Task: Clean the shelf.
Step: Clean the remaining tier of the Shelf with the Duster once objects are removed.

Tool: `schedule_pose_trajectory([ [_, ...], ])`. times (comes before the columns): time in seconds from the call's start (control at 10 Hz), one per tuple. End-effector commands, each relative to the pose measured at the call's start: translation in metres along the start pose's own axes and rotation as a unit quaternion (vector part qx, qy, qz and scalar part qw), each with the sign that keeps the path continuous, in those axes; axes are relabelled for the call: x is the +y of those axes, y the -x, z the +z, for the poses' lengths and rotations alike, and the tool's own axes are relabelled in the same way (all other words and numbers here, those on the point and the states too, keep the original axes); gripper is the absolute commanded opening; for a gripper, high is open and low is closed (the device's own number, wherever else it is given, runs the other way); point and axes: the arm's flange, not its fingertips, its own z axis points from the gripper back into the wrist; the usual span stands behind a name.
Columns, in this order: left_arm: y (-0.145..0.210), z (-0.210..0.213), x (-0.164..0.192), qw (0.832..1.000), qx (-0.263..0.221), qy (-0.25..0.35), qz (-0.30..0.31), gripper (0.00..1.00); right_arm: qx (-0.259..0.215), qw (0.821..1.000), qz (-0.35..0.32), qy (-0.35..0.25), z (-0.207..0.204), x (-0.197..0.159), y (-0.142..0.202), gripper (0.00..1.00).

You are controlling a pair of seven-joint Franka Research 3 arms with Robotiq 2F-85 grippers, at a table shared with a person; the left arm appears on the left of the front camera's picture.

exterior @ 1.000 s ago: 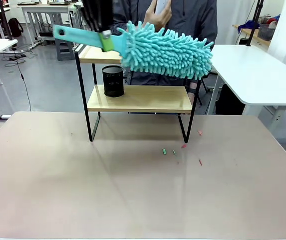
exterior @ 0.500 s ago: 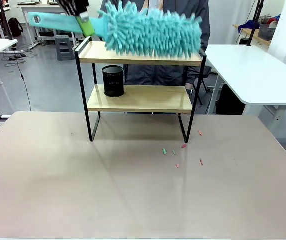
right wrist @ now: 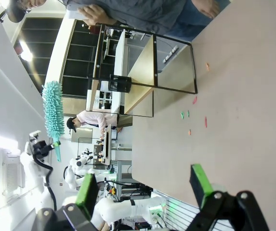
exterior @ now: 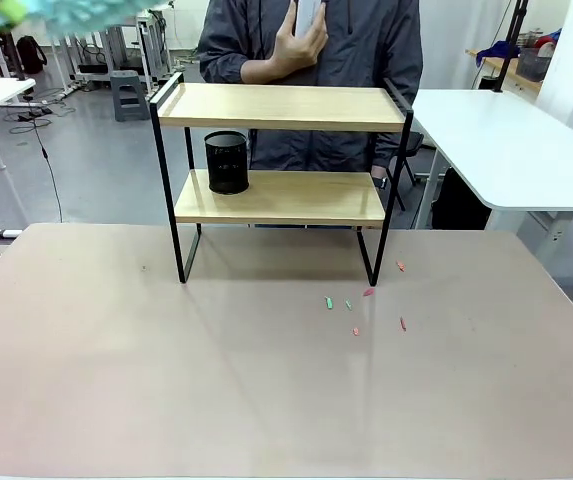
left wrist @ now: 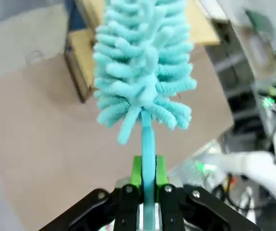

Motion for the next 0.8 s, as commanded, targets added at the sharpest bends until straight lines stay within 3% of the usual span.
schedule_pose_trajectory([
  [0.0,0.055,-0.022,0.031,0.981,-0.131,-0.059,0.132,0.12,-0.008,1.000,0.012,-0.013,-0.002,0.002,-0.002,1.00],
  [0.1,0.062,-0.037,0.065,0.974,-0.122,-0.088,0.168,0.12,-0.008,1.000,0.012,-0.013,-0.002,0.002,-0.002,1.00],
  [0.2,0.069,-0.055,0.100,0.985,-0.078,-0.083,0.132,0.12,-0.008,1.000,0.012,-0.013,-0.002,0.002,-0.002,1.00],
  [0.4,0.068,-0.096,0.163,0.985,-0.022,-0.058,0.164,0.12,-0.008,1.000,0.012,-0.013,-0.002,0.002,-0.002,1.00],
  [0.6,0.063,-0.126,0.192,0.979,0.020,-0.017,0.202,0.12,-0.008,1.000,0.012,-0.013,-0.002,0.002,-0.002,1.00],
  [0.7,0.088,-0.113,0.168,0.980,-0.014,-0.070,0.184,0.12,-0.008,1.000,0.012,-0.013,-0.002,0.002,-0.002,1.00],
])
